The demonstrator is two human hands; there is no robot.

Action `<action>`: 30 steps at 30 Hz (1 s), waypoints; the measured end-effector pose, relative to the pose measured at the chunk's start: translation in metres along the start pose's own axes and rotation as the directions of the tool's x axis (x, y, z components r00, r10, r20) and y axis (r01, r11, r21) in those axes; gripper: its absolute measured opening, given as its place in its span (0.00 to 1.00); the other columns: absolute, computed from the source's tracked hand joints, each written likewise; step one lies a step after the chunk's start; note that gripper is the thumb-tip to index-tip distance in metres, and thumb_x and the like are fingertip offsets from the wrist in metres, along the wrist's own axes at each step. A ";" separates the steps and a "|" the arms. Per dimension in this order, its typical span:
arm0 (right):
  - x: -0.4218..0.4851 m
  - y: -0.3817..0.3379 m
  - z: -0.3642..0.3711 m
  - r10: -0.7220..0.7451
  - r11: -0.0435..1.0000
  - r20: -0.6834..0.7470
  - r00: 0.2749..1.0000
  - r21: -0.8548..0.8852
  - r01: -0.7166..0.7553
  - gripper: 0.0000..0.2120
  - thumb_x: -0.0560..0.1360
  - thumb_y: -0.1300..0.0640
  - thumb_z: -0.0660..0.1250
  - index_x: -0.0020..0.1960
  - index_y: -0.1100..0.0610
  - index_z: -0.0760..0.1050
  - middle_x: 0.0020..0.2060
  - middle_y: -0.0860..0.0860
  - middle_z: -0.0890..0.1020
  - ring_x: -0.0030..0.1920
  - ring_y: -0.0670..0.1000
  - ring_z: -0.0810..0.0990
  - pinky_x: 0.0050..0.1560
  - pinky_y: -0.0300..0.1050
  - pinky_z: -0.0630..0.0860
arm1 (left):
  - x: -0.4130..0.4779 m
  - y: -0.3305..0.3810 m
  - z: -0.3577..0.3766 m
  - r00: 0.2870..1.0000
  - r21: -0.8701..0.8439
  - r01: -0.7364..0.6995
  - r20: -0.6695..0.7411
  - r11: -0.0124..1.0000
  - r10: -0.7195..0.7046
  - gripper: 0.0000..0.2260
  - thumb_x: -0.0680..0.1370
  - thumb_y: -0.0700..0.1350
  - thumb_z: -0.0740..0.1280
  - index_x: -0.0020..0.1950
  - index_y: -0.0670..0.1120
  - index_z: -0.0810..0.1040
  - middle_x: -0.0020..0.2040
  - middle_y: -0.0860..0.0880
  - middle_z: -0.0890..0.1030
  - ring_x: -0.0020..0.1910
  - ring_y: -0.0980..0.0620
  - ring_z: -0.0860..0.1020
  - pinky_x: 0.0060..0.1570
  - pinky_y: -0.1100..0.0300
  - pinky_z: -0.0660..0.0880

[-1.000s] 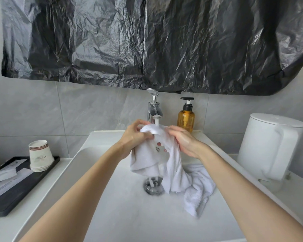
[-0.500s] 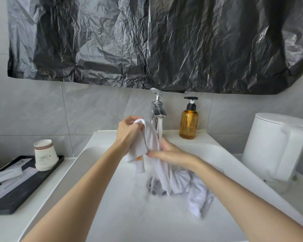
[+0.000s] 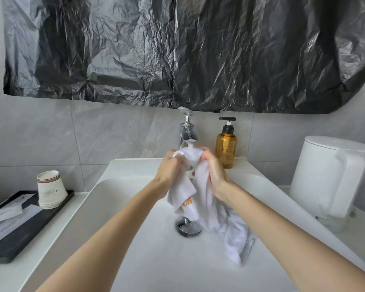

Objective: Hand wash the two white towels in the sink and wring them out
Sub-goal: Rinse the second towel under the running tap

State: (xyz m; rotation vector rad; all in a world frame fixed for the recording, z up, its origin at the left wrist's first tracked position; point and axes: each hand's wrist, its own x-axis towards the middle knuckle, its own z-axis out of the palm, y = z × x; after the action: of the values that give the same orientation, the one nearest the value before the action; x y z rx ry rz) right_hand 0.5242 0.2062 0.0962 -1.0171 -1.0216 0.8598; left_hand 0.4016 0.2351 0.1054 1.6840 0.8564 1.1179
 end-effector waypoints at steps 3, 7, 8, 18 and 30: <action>-0.006 0.007 0.008 -0.131 0.976 0.050 0.990 -0.169 0.138 0.13 0.80 0.57 0.56 0.61 0.52 0.76 0.60 0.50 0.78 0.58 0.44 0.76 0.58 0.37 0.71 | -0.003 0.004 0.002 0.988 0.013 -0.153 0.026 0.988 0.153 0.07 0.71 0.46 0.60 0.37 0.49 0.77 0.36 0.54 0.77 0.38 0.54 0.72 0.39 0.61 0.68; -0.009 0.009 0.018 -0.130 0.961 -0.037 0.991 -0.252 0.117 0.18 0.78 0.35 0.57 0.59 0.44 0.76 0.53 0.42 0.80 0.55 0.41 0.77 0.55 0.40 0.73 | -0.002 -0.002 0.002 0.999 -0.094 -0.011 0.035 0.995 0.015 0.23 0.70 0.65 0.59 0.55 0.52 0.78 0.54 0.47 0.80 0.48 0.53 0.80 0.50 0.55 0.74; -0.010 0.011 0.020 -0.117 0.963 -0.081 0.990 -0.253 0.093 0.19 0.77 0.34 0.58 0.58 0.44 0.76 0.51 0.42 0.80 0.54 0.43 0.78 0.56 0.43 0.74 | -0.002 -0.005 0.004 0.999 -0.096 0.014 0.033 0.995 -0.011 0.24 0.70 0.66 0.58 0.54 0.53 0.79 0.54 0.46 0.81 0.51 0.51 0.81 0.54 0.52 0.76; -0.004 0.003 0.010 -0.207 0.764 -0.083 0.975 -0.636 0.108 0.20 0.81 0.47 0.57 0.36 0.56 0.74 0.34 0.52 0.76 0.41 0.54 0.74 0.41 0.48 0.69 | -0.001 -0.016 0.004 0.993 0.124 -0.050 -0.098 0.991 0.063 0.14 0.75 0.58 0.59 0.37 0.50 0.70 0.34 0.53 0.74 0.38 0.48 0.73 0.42 0.52 0.70; 0.006 -0.012 -0.014 -0.236 0.734 -0.010 0.972 -0.657 0.171 0.17 0.83 0.51 0.55 0.37 0.53 0.70 0.32 0.48 0.72 0.36 0.47 0.71 0.39 0.38 0.66 | -0.005 -0.013 -0.010 0.957 0.195 -0.014 0.286 0.981 -0.043 0.24 0.72 0.60 0.70 0.64 0.54 0.68 0.52 0.53 0.78 0.52 0.54 0.77 0.51 0.59 0.73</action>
State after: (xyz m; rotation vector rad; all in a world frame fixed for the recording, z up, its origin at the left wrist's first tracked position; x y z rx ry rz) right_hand 0.5408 0.2044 0.1063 -1.4816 -1.3675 0.2457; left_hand 0.3898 0.2379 0.0932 1.9419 0.8081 0.7700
